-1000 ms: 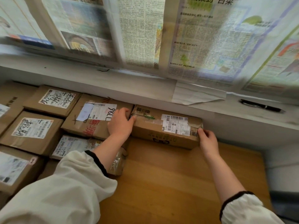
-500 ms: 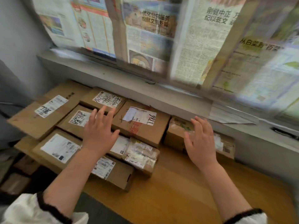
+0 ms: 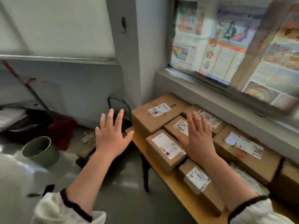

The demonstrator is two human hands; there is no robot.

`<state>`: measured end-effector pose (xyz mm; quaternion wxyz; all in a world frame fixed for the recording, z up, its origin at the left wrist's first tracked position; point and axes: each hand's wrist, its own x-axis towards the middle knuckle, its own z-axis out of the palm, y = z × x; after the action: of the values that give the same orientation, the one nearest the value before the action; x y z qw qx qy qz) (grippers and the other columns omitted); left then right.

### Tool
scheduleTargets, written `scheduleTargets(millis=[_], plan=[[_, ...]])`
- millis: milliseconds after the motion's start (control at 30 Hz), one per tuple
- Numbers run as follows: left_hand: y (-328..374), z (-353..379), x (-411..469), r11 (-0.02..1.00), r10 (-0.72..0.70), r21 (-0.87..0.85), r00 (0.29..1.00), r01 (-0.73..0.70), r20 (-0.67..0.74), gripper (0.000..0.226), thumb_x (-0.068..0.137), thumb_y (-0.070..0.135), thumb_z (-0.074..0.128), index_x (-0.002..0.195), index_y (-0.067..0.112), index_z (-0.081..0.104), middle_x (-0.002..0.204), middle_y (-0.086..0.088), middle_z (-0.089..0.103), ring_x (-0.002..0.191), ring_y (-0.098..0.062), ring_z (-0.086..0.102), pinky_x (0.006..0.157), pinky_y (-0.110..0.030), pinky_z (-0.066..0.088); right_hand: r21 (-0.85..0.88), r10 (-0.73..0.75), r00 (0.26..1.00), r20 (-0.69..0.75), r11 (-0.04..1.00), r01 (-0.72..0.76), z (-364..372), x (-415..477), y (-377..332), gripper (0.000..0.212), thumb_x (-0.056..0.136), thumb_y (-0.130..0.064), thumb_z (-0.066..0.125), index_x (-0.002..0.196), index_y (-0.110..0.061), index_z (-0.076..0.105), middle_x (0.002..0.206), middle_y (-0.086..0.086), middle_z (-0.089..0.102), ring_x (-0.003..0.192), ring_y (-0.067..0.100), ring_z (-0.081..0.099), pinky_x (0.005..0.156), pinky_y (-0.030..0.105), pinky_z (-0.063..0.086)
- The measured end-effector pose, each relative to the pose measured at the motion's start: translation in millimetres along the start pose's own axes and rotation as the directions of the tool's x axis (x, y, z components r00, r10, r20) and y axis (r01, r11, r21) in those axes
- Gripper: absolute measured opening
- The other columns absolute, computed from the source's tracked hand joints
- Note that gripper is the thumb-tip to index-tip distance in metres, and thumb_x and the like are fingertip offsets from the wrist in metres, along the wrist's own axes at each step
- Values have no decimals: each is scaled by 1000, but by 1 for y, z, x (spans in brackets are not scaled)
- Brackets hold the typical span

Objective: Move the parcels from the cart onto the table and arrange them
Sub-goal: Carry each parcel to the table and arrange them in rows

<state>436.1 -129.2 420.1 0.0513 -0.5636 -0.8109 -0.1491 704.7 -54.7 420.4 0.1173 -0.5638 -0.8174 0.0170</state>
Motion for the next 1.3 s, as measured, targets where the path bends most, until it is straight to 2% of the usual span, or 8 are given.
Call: scheduleTargets(millis=[167,367,633,933,1133,1300], plan=[[-96,-16,-14,969,-245,-14,969,245,-33,81,84,63,44,150,28,10,158,-7,11,143,-34,11,107,-52,30,49,-163,982,94,986,159,26,30,-93,85,91,-56,39,147,-27,-18,156,-2,-22,138,23,-29,116,49,-7],[-186,-6,-6,875,-475,-108,880,473,-1,82,85,56,52,150,23,13,157,-11,14,142,-34,14,111,-51,27,84,-319,937,140,947,309,66,80,-181,82,92,-54,40,148,-28,-14,157,-5,-18,143,23,-22,111,43,-12],[-284,42,59,808,-584,-23,805,589,108,82,86,59,47,150,26,7,158,-8,7,143,-33,10,111,-49,24,98,-376,890,257,927,363,147,188,-270,79,94,-52,39,150,-23,-8,158,0,-13,145,26,-12,118,46,6],[-366,94,165,761,-631,-1,739,649,236,79,88,55,48,150,24,9,158,-8,9,142,-32,15,109,-48,28,152,-431,802,414,901,406,219,317,-364,77,94,-46,45,152,-20,0,159,3,-5,146,28,0,117,46,15],[-423,140,203,683,-661,-62,652,728,372,77,90,50,50,150,23,10,157,-10,9,142,-32,15,111,-48,28,192,-400,746,533,915,354,277,369,-412,71,94,-42,48,151,-17,14,159,5,8,145,27,7,116,45,20],[-487,205,238,542,-671,-183,553,820,494,74,92,36,54,150,17,12,156,-12,11,141,-31,19,113,-45,25,158,-353,694,628,931,330,352,404,-442,62,94,-40,48,147,-16,27,155,6,21,143,25,16,113,42,23]])
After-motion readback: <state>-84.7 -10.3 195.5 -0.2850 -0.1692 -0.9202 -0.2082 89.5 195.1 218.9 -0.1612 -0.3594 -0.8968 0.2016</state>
